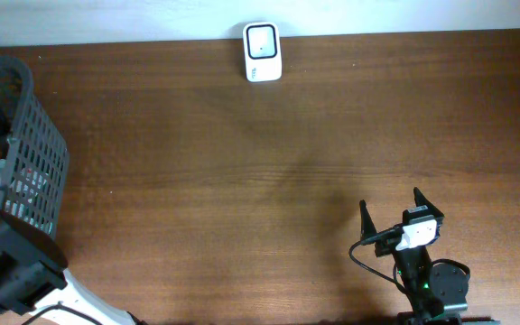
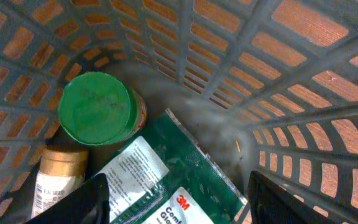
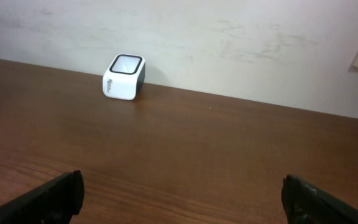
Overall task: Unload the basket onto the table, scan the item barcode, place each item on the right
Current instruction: 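Lower the left gripper into the basket and grasp the green-lidded jar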
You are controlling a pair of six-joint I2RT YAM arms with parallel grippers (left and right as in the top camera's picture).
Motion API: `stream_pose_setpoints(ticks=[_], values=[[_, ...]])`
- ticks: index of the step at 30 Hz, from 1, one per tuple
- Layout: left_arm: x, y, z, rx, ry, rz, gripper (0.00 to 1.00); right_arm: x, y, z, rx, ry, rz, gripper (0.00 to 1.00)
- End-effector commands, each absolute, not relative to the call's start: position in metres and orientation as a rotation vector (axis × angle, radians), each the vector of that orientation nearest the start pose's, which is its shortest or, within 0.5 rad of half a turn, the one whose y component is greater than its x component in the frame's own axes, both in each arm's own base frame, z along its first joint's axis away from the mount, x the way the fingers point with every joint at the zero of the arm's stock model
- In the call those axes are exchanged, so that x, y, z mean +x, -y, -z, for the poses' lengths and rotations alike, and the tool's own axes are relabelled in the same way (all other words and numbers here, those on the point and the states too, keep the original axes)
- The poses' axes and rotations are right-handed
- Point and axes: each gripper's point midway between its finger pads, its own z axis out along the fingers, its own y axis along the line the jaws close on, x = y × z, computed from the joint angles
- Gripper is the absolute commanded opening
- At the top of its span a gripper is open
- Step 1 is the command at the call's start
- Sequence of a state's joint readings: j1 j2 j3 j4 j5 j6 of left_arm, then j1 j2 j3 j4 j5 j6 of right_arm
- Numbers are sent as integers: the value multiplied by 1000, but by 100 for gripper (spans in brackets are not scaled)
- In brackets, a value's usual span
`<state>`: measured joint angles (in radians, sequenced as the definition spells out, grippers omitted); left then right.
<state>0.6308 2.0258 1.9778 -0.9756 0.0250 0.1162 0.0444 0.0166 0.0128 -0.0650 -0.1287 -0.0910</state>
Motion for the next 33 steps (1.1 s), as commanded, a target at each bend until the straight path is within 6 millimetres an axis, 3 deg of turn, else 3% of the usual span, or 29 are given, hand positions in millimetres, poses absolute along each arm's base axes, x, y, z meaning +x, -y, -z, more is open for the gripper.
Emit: stream_pose_setpoints(ticks=[1, 3, 6, 8, 11, 16, 26, 29, 33], values=[[422, -309, -189, -633, -2505, -270, 71, 244, -32, -157, -211, -1632, -57, 98], [415, -321, -184, -603, -2533, -353, 65, 244, -32, -157, -211, -1632, -57, 98], [398, -336, -168, -615, -2574, -351, 64, 244, -32, -157, -211, -1632, -57, 98], [398, -340, -169, -501, -2595, -389, 66, 244, -32, -157, -211, -1632, -57, 98], [404, -345, -162, -492, -2571, -400, 69, 244, -32, -157, -211, -1632, -57, 98], [405, -348, -129, -508, -2628, -365, 65, 244, -32, -157, -211, -1632, -57, 98], [407, -355, -133, -513, -2602, -396, 65, 244, -32, -157, -211, -1632, -57, 98], [400, -367, -133, -545, -2588, -410, 67, 244, -32, -157, -211, -1632, -57, 98], [403, -374, -111, -554, -2608, -401, 73, 244, -32, -157, -211, -1632, -57, 98]])
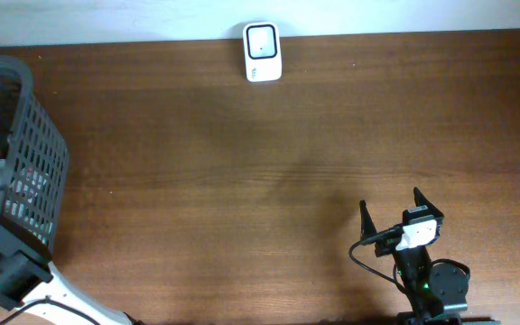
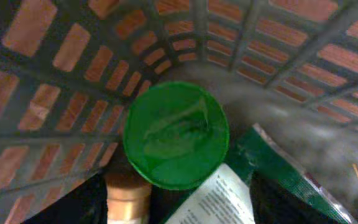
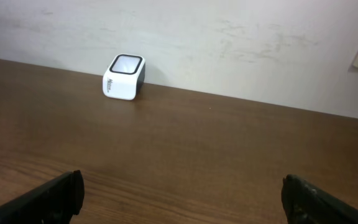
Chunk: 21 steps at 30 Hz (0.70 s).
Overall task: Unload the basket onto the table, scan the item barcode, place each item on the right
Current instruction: 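Lower the left gripper into the basket and grasp the green-lidded jar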
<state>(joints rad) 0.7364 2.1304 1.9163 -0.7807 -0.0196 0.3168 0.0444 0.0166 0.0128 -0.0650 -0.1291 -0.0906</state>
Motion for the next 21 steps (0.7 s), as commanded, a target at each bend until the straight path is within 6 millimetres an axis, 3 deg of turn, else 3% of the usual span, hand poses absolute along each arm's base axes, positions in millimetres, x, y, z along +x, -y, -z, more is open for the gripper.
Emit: stream_pose_setpoints(ticks=[1, 5, 9, 10, 12, 14, 18, 21], values=[[403, -374, -104, -555, -2615, -394, 73, 244, -32, -157, -211, -1632, -57, 98], [410, -381, -100, -551, -2590, -409, 79, 244, -32, -157, -211, -1632, -57, 98], [413, -383, -74, -557, -2616, -393, 77, 244, -32, -157, -211, -1632, -57, 98], [414, -384, -67, -558, -2623, -387, 71, 244, -32, -157, -211, -1632, -57, 98], [418, -388, -74, -554, -2596, -404, 56, 244, -32, -157, -211, -1632, -57, 98], [423, -388, -81, -571, -2572, -405, 52, 244, -32, -157, -211, -1632, -57, 98], [436, -372, -132, -571, -2483, -336, 49, 244, -32, -157, -211, -1632, -57, 98], [437, -355, -205, -613, -2340, -335, 50, 244, -32, -157, -211, -1632, -57, 98]])
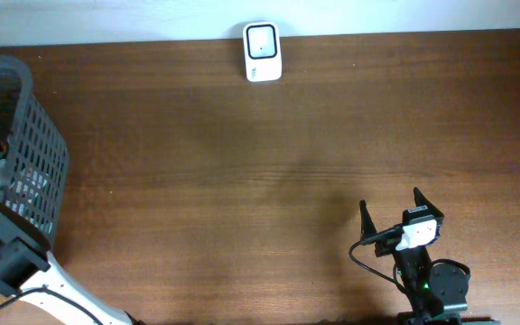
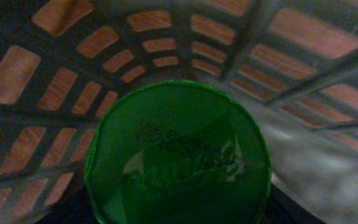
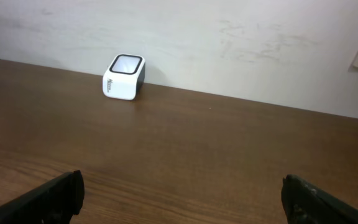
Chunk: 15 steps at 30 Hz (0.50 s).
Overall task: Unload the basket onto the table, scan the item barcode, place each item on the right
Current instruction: 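Lower the left gripper into the basket and grasp the green-lidded jar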
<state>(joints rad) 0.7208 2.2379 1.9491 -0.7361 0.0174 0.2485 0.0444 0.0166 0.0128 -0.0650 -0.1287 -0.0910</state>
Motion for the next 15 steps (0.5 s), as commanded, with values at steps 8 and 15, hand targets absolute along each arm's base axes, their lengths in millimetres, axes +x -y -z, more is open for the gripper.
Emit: stream_pose_setpoints(ticks=[8, 15], values=[[377, -249, -430, -459, -1950, -397, 49, 244, -32, -157, -211, -1632, -57, 98], [349, -220, -461, -473, -1892, -417, 58, 244, -32, -157, -211, -1632, -57, 98]])
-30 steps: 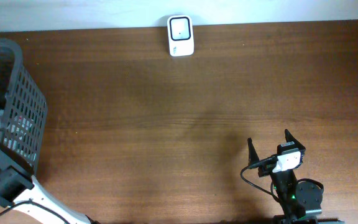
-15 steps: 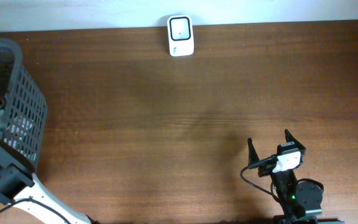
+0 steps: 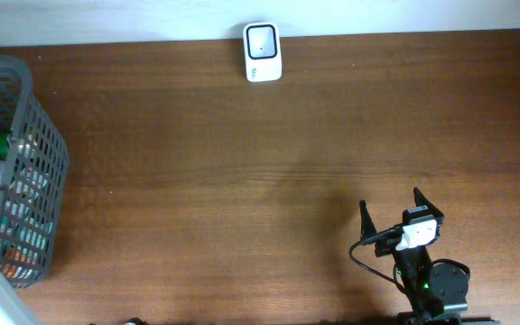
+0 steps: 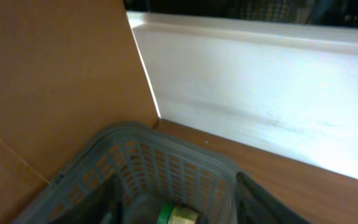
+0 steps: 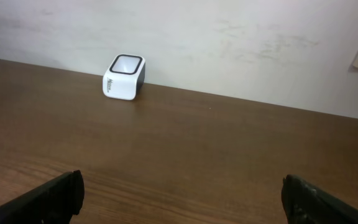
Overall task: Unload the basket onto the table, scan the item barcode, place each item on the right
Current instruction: 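Lower the left gripper into the basket and grasp the green-lidded jar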
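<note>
The white barcode scanner stands at the table's far edge, and also shows in the right wrist view. A grey mesh basket at the left edge holds a green-lidded jar and other packets. In the left wrist view the basket lies below and ahead, with the jar deep inside. My left gripper hangs open, well clear of the jar. Near the front edge my right gripper is open and holds nothing.
A brown cardboard wall rises left of the basket, and a white wall runs behind the table. Bare brown tabletop stretches between basket, scanner and right arm. My left arm is almost wholly outside the overhead view.
The left wrist camera was close over the jar's green lid inside the basket; now it looks at the whole basket from outside and higher. The left arm has left the overhead view. The right arm is unchanged.
My left gripper was open inside the basket over the jar and a green packet. Then it was centred on the green lid, then close above it. Now it is outside the basket, open, with the jar still inside. The right arm stayed still throughout.
</note>
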You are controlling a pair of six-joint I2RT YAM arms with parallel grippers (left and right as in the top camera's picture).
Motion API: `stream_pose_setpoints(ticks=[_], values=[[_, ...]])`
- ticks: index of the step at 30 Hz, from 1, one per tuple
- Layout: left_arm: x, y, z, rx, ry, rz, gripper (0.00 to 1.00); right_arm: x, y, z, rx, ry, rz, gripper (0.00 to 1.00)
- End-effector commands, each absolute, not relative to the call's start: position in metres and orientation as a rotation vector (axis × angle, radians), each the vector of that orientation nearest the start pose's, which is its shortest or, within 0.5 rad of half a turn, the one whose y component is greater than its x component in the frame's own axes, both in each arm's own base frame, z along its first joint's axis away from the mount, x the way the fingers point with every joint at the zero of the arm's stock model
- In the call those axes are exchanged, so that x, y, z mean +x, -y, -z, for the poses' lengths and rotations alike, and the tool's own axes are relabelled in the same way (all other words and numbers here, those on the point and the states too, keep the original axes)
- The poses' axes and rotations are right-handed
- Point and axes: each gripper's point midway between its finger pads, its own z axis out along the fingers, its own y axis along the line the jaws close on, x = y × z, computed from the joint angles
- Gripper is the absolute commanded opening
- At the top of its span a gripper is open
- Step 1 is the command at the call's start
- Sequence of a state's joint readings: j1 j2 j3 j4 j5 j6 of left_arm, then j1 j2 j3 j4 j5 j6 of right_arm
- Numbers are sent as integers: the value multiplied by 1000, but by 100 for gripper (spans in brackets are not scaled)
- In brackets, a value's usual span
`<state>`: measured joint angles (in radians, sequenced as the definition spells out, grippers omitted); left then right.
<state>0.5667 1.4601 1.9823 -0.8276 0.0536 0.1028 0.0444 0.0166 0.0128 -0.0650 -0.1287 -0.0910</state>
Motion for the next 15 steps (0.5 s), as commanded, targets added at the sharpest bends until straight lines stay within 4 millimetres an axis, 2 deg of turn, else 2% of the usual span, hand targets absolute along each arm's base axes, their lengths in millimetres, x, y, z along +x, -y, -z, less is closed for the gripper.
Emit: stream_pose_setpoints(ticks=[1, 4, 6, 7, 9, 10, 11, 12, 14, 15], values=[[351, -230, -448, -518, -1928, -441, 59, 244, -32, -157, -211, -1632, -57, 98], [357, -256, -408, -713, -1984, -392, 64, 244, -32, -157, -211, -1632, -57, 98], [354, -285, -363, -913, -2039, -311, 70, 244, -32, -157, -211, -1632, -57, 98], [357, -299, -334, -958, -2092, -239, 73, 244, -32, -157, -211, -1632, -57, 98], [359, -321, -298, -1015, -2147, -188, 82, 244, -32, -157, -211, -1632, -57, 98], [362, -327, -283, -993, -2191, -182, 82, 244, -32, -157, -211, -1632, -57, 98], [368, -333, -263, -929, -2262, -201, 87, 244, -32, -157, -211, -1632, -57, 98], [376, -337, -238, -785, -2364, -217, 91, 244, -32, -157, -211, -1632, -57, 98], [389, -336, -206, -615, -2459, -172, 100, 244, -32, -157, -211, -1632, -57, 98], [395, -336, -189, -556, -2494, -145, 99, 244, -32, -157, -211, -1632, -57, 98]])
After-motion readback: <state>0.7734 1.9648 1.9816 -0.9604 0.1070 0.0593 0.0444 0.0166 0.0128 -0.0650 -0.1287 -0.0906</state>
